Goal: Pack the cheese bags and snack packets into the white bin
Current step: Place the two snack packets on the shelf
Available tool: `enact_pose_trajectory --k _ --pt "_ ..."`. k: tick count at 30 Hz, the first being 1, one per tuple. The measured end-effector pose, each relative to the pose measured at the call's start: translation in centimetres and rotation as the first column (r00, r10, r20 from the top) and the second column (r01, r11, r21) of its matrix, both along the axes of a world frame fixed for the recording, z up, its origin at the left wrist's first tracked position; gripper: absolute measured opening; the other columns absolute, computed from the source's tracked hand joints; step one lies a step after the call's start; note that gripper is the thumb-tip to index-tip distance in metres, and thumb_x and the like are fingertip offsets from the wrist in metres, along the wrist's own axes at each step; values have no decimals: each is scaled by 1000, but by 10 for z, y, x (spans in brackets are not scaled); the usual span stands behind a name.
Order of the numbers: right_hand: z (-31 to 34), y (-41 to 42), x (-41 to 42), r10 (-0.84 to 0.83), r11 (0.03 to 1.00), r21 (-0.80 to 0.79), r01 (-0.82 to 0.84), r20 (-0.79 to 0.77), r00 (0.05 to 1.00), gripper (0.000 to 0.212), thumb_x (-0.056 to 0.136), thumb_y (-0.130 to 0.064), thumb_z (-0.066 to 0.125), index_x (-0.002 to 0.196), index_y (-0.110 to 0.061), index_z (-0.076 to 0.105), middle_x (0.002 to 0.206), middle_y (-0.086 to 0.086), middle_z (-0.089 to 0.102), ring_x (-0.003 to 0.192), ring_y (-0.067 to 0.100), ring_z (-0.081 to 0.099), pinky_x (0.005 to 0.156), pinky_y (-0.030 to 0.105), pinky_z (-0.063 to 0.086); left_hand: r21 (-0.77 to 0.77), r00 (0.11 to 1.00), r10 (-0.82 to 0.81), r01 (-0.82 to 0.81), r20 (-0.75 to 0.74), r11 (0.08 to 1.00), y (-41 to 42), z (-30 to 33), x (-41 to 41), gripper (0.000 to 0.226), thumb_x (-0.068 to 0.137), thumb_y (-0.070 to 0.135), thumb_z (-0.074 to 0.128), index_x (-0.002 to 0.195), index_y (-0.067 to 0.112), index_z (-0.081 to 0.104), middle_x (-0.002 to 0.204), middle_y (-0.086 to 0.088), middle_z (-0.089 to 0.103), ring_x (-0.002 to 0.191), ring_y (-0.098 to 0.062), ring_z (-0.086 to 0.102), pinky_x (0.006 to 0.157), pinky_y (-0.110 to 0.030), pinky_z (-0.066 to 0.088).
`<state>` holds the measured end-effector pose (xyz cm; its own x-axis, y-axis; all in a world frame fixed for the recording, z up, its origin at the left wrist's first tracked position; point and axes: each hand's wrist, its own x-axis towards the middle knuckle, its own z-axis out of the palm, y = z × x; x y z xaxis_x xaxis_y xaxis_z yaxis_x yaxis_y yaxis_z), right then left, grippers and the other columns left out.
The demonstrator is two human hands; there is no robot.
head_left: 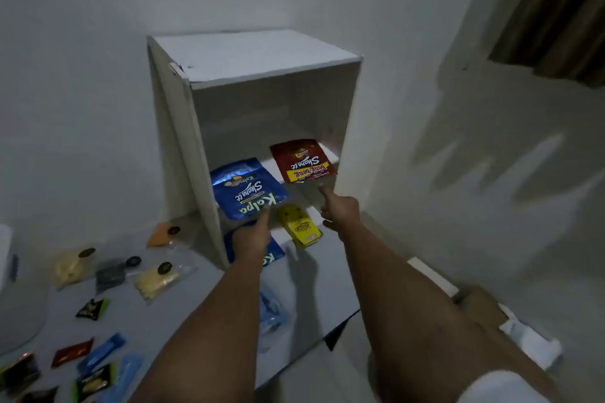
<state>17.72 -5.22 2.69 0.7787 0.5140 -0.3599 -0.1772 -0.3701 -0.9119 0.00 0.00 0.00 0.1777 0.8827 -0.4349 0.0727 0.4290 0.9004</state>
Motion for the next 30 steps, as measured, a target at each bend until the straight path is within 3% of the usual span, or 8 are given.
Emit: enact_pose_trajectory --k 3,6,10,14,20,25,28,30 --pt "-2 27 22 2 998 54 9 -194 981 61 76 -61 78 99 -6 63 94 14 72 90 31 73 84 45 63 -230 977 141 -102 159 968 13 -9 26 71 88 63 66 116 -2 65 112 -15 70 107 -29 67 101 -43 51" --pt "-5 53 43 -15 993 104 49 -305 952 55 80 -56 78 97 -5 64 89 14 73 78 27 72 83 44 62 -296 934 218 -132 282 946 25 -10 43 81 90 62 63 135 -5 57 132 -19 65 120 -31 65 100 -41 51" --pt "-6 74 61 -20 986 144 85 -402 916 39 83 -41 80 95 -6 68 79 13 72 68 22 66 85 44 61 -392 844 393 -243 366 887 39 -3 56 63 94 50 65 135 2 55 127 -19 68 108 -28 70 82 -37 57" --pt "-8 88 70 -13 990 125 67 -389 921 27 82 -26 83 91 -6 68 81 14 77 70 23 73 85 48 63 -383 805 467 -327 365 864 41 5 59 39 101 31 63 128 5 56 120 -19 70 109 -31 70 92 -41 58" --pt "-1 76 70 28 954 277 111 -453 891 23 83 -8 79 102 -2 69 91 18 78 84 30 78 82 49 63 -322 855 353 -235 379 917 27 13 54 21 103 19 58 121 7 56 116 -20 69 110 -31 70 93 -42 58" --pt "16 17 62 -61 897 358 259 -481 875 11 86 -7 70 95 -2 68 90 17 77 80 26 76 69 42 64 -116 980 57 -35 190 993 -2 24 54 21 101 18 61 120 8 58 105 -16 72 93 -28 74 77 -38 63" --pt "19 -37 63 -143 854 386 347 -467 873 17 87 -6 67 102 2 68 94 19 76 83 28 75 72 44 64 39 984 -168 170 -57 985 -27 37 54 17 98 18 66 93 2 65 96 -20 73 80 -31 72 76 -45 63" --pt "19 -80 61 -225 848 359 391 -425 877 13 87 -5 67 99 2 68 89 19 75 79 28 73 70 44 64 197 908 -294 360 -298 912 -49 39 51 29 96 16 68 72 1 64 83 -19 69 76 -29 68 71 -41 58"
